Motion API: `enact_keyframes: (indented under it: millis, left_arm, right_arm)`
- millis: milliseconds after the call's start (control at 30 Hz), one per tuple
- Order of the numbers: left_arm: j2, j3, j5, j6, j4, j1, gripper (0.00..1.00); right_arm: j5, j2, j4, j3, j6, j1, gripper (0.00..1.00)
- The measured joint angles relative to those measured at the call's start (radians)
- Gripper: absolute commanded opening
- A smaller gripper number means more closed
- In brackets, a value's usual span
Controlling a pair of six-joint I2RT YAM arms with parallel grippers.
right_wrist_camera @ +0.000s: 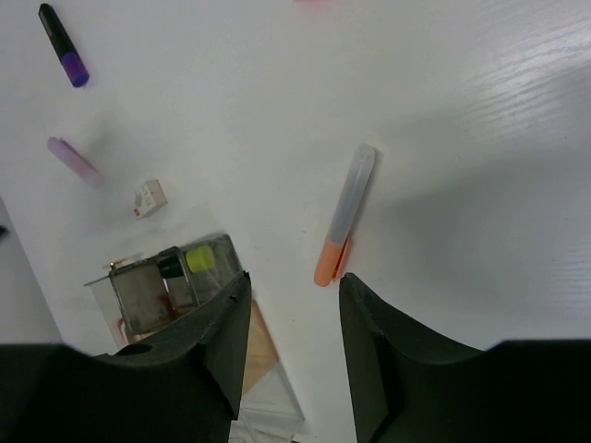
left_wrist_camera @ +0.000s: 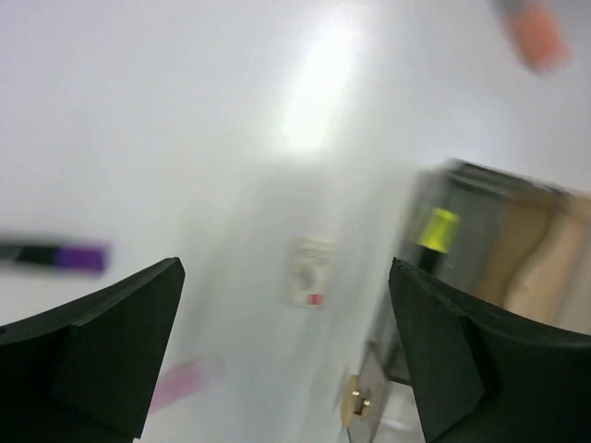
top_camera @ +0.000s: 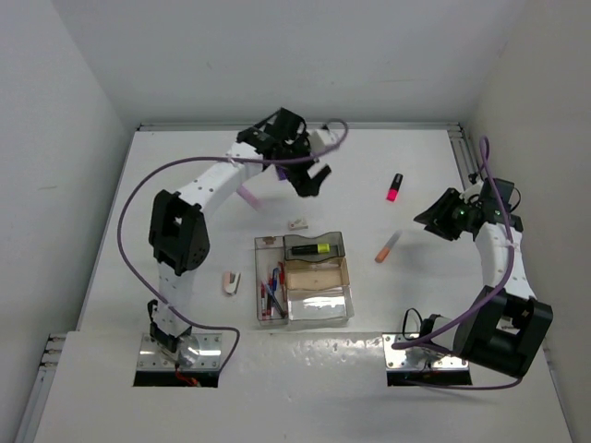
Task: Sort the stationery into containers
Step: Grab a piece of stationery with the left arm
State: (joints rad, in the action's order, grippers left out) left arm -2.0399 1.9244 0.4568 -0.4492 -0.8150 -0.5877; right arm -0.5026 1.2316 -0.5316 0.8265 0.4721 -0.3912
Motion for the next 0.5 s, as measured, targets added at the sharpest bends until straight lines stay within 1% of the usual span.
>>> enact_keyframes:
  millis: [67,167,233,367,500]
  left_arm:
    - [0.0,0.025,-0.116,0.138,0.084,0.057,1.0]
    - [-0.017,0.06,-0.352,0.362,0.165,0.125,1.0]
    - [-0.045,0.083,-0.473,0.467,0.203,0.156,1.0]
    - [-0.128,0.101,-0.613,0.628,0.243,0.182,1.0]
    - [-0.235,0.12,-0.678,0.717,0.243,0.184,1.0]
  right_arm:
    - [0.0,0.001,0.004,-0.003,0.001,0.0,0.43]
    - [-0.001,0.001,0.008,-0.004,0.001,0.0,0.43]
    - [-0.001,0.002,0.008,-0.005,0.001,0.0,0.43]
    - [-0.002,0.006,0.011,-0.006,0.001,0.0,0.43]
    - [-0.002,0.015,0.021,-0.01,0.003,0.0,0.43]
